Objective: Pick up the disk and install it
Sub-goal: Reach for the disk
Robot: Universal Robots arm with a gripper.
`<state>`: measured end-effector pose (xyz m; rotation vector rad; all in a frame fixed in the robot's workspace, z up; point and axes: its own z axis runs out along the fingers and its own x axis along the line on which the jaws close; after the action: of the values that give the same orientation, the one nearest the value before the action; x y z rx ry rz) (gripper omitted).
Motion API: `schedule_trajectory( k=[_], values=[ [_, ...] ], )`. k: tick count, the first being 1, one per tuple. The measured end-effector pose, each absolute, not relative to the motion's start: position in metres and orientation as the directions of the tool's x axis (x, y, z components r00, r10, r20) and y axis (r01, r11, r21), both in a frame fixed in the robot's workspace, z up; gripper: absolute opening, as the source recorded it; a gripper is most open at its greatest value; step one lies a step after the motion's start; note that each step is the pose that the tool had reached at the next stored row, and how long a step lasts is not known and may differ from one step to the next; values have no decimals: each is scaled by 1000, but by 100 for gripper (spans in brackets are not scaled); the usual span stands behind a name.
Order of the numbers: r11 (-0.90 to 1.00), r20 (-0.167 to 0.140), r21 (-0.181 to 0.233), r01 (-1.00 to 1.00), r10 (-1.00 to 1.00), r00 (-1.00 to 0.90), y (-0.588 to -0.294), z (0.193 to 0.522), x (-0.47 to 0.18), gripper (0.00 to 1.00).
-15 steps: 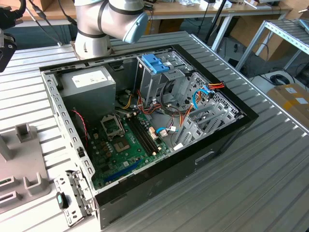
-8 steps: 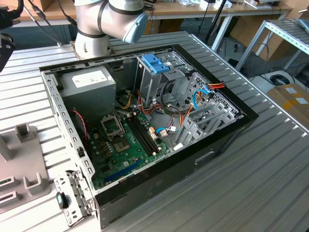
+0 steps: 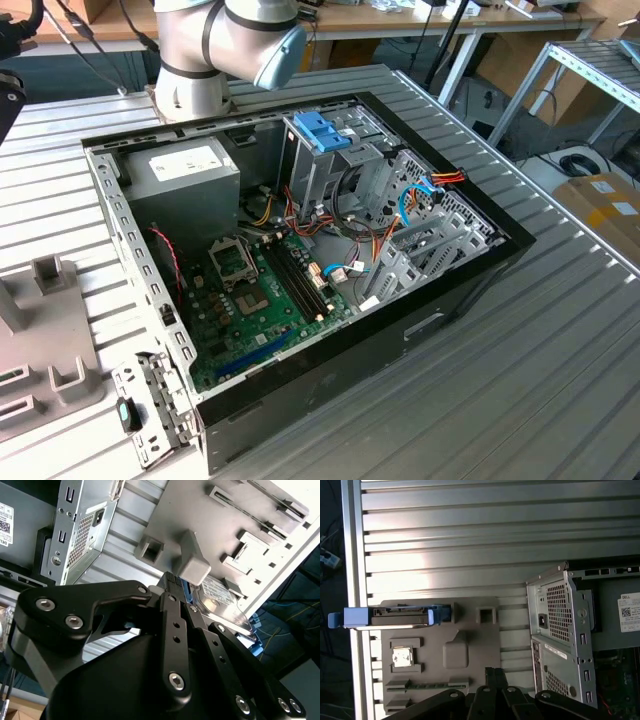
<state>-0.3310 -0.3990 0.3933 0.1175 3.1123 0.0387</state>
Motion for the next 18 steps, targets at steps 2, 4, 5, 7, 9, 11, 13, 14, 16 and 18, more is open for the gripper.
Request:
schedule_trajectory(
  k=[2, 4, 5, 7, 9, 11, 13, 14, 16, 18],
  values=[
    [997, -26, 26, 75, 76, -997, -399, 393, -332, 11],
    [997, -26, 26, 75, 76, -997, -399, 393, -332, 11],
    [997, -26, 26, 75, 76, -997, -399, 393, -333, 11],
    [997, -26, 26, 75, 76, -997, -399, 393, -333, 11],
    [997, -26, 26, 75, 76, -997, -399, 393, -334, 11],
    [997, -26, 25, 75, 76, -997, -399, 393, -335, 11],
    [997, -26, 25, 75, 76, -997, -399, 393, -336, 11],
    [997, -26, 25, 75, 76, -997, -399, 393, -336, 11],
    [997, -26, 25, 75, 76, -997, -399, 393, -337, 11],
    [997, -26, 25, 75, 76, -997, -399, 393, -338, 11]
  ],
)
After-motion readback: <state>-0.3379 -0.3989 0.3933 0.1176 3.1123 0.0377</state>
